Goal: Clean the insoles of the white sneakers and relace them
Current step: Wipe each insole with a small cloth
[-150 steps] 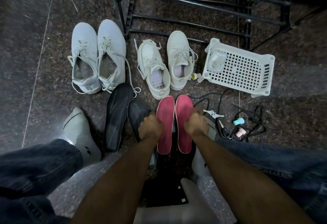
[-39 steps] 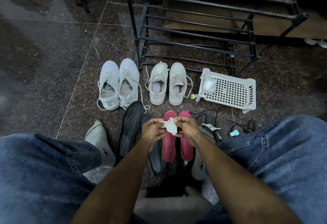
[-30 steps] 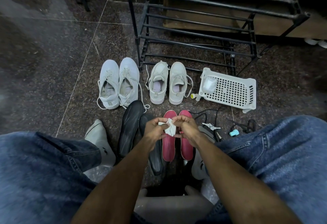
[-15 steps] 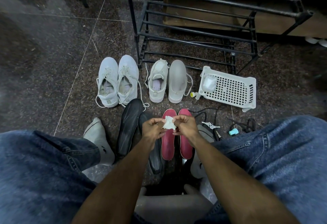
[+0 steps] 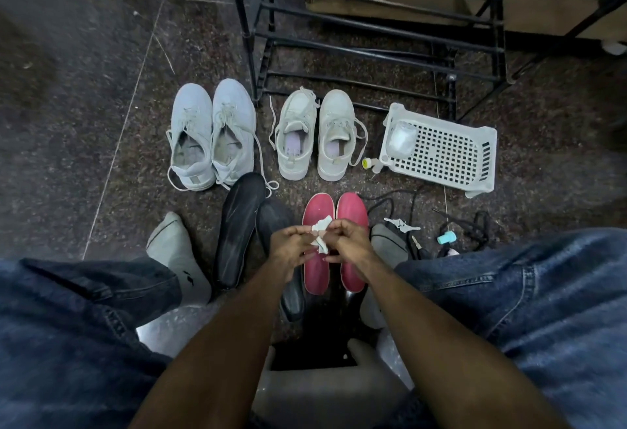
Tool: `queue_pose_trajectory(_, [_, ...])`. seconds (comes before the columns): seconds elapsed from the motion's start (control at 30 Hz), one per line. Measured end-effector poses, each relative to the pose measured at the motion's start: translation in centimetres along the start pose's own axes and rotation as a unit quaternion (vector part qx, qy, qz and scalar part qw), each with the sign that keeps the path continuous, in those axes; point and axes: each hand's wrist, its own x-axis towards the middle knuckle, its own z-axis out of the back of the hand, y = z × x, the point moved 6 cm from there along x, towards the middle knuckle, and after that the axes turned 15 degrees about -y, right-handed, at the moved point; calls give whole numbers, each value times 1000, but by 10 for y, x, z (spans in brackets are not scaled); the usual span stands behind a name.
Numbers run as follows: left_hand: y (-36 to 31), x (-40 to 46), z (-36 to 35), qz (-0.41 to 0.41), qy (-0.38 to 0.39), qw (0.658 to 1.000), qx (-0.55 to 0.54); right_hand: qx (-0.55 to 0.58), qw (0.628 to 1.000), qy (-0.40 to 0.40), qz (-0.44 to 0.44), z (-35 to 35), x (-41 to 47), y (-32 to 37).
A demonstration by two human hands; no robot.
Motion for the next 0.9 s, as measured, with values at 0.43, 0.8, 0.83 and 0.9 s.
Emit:
queue_pose_trajectory(0.43, [1,71,-21,-128,-86,909,388,-173,970,-172,8,23,64,-25])
queue_pose_trajectory(0.8, [-11,84,-36,-120,-90,918,367,-170,976,-134,-12,20,60,-40])
queue_pose_trajectory(0.83, [-14,82,-35,-128,-81,920,360,-152,979,-133,-7,21,58,-33])
queue_pose_trajectory(0.9, [-20,75,-32,-134,-70,940,307,-98,988,-118,1,18,53,-24])
